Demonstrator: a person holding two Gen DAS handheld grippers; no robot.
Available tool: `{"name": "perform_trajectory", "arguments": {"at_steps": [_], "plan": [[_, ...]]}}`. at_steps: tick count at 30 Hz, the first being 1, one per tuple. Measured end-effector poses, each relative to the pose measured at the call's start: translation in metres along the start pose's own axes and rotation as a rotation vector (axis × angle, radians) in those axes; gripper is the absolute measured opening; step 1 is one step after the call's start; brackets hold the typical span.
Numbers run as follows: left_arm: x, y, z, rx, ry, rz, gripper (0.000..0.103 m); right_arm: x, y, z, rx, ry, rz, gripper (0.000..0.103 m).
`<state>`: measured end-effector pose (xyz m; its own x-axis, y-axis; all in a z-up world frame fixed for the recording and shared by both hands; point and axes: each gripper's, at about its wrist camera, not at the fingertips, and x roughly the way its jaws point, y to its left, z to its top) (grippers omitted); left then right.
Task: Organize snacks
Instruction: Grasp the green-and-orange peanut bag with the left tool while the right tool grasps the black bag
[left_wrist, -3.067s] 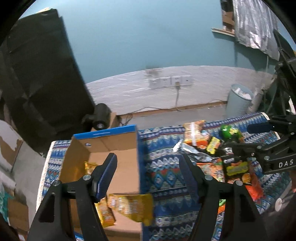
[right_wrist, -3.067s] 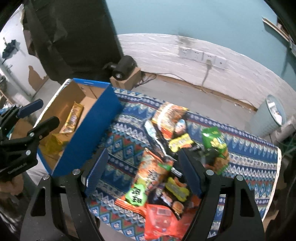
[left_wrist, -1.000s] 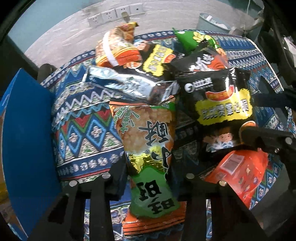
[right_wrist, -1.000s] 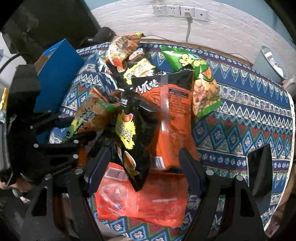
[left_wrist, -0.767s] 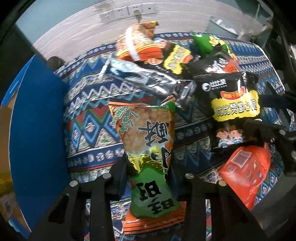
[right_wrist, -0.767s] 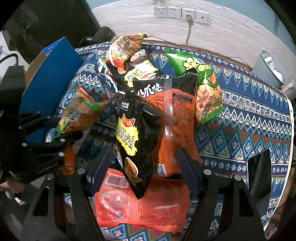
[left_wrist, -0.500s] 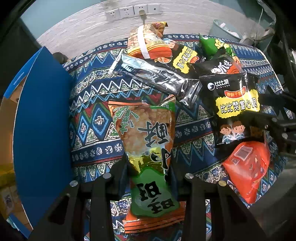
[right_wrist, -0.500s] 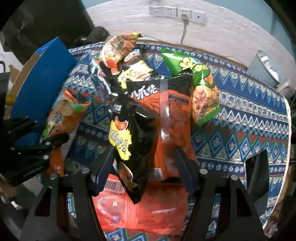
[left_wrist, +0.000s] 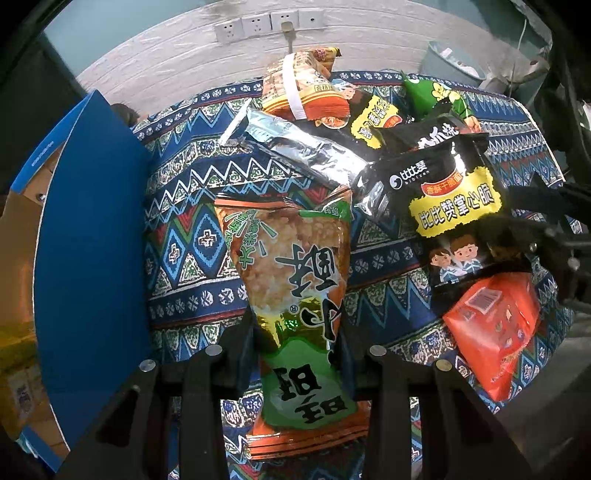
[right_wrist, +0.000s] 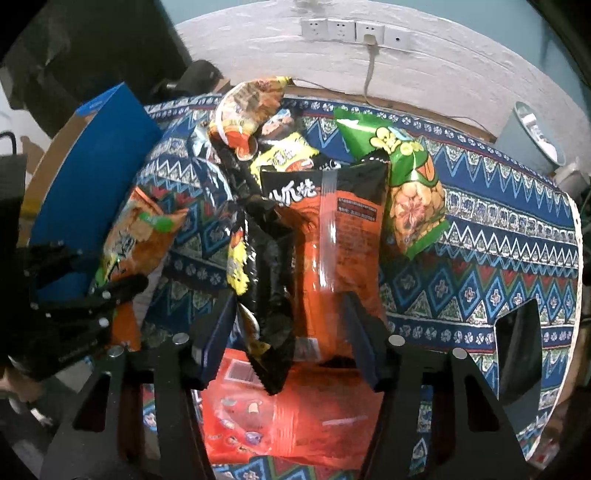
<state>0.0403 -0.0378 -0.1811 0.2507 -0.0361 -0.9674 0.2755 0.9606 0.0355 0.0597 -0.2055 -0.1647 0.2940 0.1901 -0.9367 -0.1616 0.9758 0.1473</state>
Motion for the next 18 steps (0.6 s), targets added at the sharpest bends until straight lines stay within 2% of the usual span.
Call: {"name": "perform_trajectory", "arguments": {"at_steps": [5,16,18], "plan": [[0.001,0.001,0.002,-0.003,0.001,-0.005,0.038,-0.013,0.010,0.002,-0.021,-0.037,-0.001,0.061],[0.001,0.004,0.002,-0.006,-0.003,-0.007,0.038,0.013,0.022,0.009,-0.050,0.022,0.028,0.060],[0.001,0.004,0.001,-0.008,-0.004,-0.007,0.038,0.016,0.023,0.011,-0.052,0.023,0.025,0.057]]}}
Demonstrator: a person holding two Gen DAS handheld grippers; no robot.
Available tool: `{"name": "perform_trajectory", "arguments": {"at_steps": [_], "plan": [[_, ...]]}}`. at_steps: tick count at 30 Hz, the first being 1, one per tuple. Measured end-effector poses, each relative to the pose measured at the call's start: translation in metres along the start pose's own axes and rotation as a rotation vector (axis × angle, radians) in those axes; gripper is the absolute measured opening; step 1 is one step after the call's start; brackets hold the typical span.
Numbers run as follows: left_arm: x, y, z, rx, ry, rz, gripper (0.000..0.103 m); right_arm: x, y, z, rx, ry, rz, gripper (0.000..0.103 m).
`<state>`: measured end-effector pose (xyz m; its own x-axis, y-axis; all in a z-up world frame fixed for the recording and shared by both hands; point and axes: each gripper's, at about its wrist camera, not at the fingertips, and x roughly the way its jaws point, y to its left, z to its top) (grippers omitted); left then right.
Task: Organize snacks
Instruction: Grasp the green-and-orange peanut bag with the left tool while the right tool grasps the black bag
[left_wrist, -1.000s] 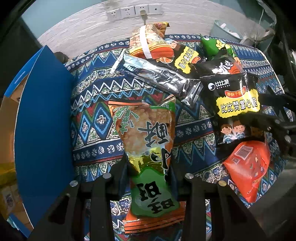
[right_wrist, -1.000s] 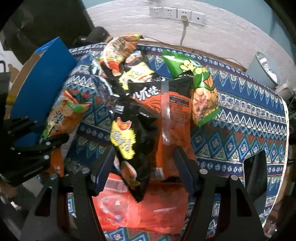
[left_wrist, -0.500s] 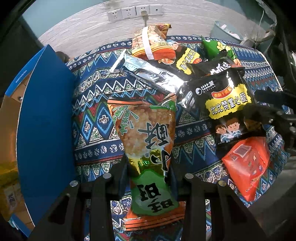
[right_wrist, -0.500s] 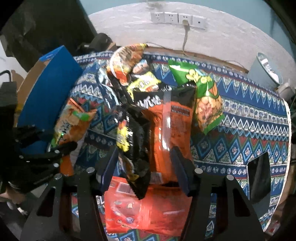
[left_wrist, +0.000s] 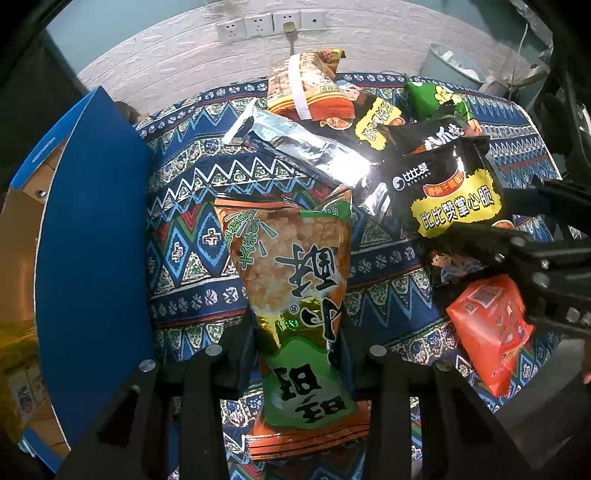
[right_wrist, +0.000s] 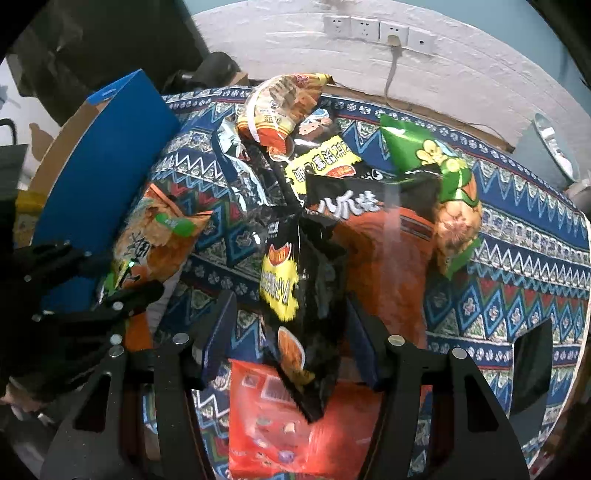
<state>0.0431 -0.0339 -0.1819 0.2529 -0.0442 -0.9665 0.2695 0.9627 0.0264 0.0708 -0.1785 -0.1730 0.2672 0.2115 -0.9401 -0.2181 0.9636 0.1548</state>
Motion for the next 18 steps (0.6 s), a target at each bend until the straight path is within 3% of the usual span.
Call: {"name": "perform_trajectory", "arguments": {"at_steps": [2,4,7,18], "plan": [[-0.001,0.001,-0.001,-0.001,-0.003,-0.002,0.038,0.005,0.001,0.003,-0.005,0.004,-0.001,0.049],[-0.003,0.002,-0.002,0.003,-0.008,0.001,0.038,0.012,0.003,0.004,-0.013,0.016,-0.006,0.029],[-0.007,0.001,-0.003,0.013,-0.023,0.009,0.037,0.016,0.003,0.004,-0.014,0.026,-0.006,0.023],[-0.044,-0.007,-0.002,0.051,-0.124,0.058,0.036,-0.024,0.018,0.006,-0.063,-0.055,-0.026,0.022]]}}
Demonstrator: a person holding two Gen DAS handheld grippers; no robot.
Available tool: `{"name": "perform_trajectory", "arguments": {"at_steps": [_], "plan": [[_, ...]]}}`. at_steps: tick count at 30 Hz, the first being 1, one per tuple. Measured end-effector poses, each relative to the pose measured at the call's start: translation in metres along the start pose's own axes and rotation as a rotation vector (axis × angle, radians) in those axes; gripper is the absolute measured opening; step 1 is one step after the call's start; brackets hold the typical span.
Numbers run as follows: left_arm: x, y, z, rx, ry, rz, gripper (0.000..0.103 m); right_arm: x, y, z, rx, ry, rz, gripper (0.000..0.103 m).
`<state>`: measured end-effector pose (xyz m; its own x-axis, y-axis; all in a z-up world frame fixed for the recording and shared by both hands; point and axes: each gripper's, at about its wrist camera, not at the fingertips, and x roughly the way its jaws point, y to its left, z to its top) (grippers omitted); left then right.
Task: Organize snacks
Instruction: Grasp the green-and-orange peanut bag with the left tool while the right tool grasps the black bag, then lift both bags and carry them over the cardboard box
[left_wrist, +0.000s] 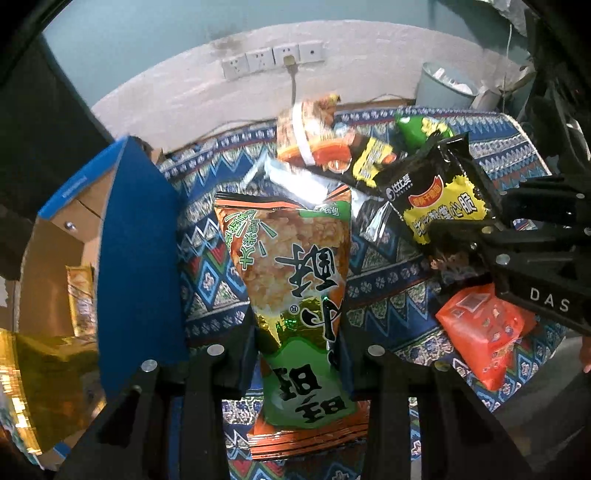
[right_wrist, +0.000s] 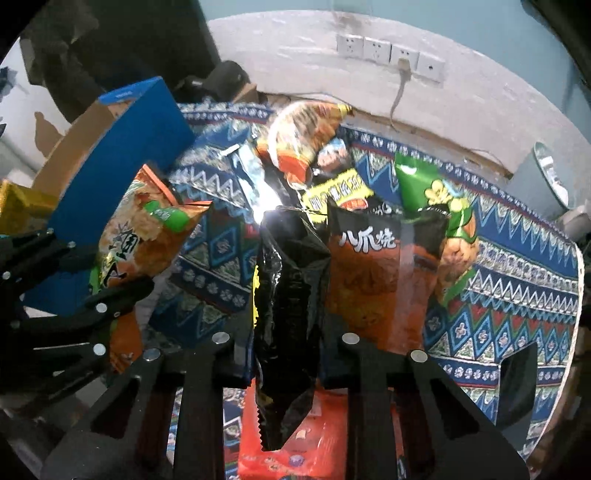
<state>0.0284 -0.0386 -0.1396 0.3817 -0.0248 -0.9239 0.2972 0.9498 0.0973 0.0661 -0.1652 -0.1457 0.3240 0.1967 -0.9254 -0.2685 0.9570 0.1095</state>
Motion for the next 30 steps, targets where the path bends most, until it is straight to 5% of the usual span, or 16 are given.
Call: {"name": "perform_trajectory", "arguments": {"at_steps": [30], "plan": [[-0.126,0.041,0.029,0.001,-0.331,0.118,0.035,-0.099,0.028,0.046,-0.069,-0.215,-0.012,0.022]]}}
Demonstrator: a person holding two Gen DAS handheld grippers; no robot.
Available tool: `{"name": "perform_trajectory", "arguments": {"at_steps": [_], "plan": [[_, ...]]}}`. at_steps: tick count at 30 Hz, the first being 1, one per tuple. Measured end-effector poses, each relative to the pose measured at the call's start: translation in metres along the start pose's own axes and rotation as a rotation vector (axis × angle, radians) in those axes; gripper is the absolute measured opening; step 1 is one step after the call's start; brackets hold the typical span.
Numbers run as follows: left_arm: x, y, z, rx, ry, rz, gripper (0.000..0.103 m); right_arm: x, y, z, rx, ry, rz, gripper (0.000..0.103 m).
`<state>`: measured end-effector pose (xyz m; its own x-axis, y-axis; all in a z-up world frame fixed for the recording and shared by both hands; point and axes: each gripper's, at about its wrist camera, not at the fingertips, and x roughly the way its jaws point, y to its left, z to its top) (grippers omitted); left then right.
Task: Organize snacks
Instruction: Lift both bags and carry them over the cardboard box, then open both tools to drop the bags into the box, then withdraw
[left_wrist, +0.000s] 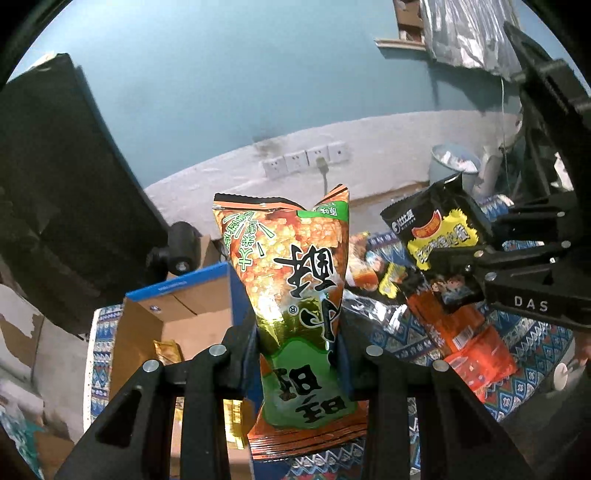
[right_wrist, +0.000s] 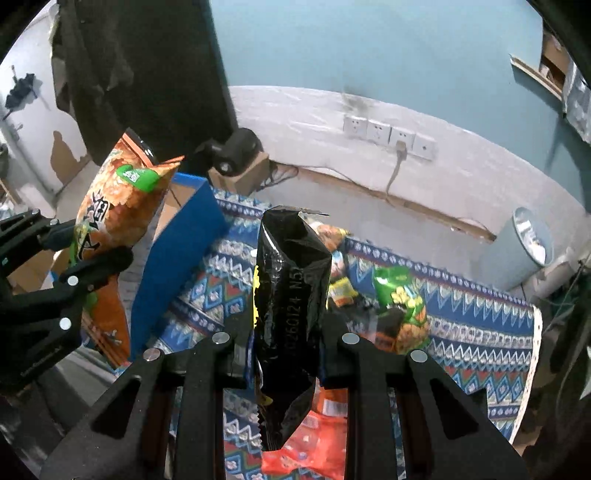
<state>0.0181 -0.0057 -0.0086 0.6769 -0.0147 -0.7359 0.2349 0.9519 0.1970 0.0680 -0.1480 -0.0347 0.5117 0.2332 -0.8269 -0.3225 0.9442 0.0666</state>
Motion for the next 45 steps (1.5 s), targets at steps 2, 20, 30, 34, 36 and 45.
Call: {"name": "perform_trajectory", "arguments": {"at_steps": [2,20,30,34,36,45], "plan": [[-0.003,0.006,0.001,-0.010,-0.011,0.008,0.035,0.000,0.006,0.006,-0.009,-0.007,0.009,0.022],[-0.004,0.105,-0.028,-0.159,0.004,0.118,0.035,0.030,0.095,0.053,-0.131,-0.007,0.110,0.022],[0.008,0.159,-0.060,-0.256,0.068,0.181,0.035,0.062,0.148,0.073,-0.180,0.020,0.160,0.022],[0.014,0.172,-0.071,-0.271,0.091,0.207,0.035,0.075,0.164,0.076,-0.199,0.036,0.176,0.022],[0.018,0.176,-0.076,-0.271,0.104,0.219,0.035,0.082,0.171,0.076,-0.206,0.047,0.182,0.022],[0.027,0.181,-0.083,-0.269,0.141,0.242,0.035,0.102,0.192,0.072,-0.230,0.097,0.199,0.023]]}}
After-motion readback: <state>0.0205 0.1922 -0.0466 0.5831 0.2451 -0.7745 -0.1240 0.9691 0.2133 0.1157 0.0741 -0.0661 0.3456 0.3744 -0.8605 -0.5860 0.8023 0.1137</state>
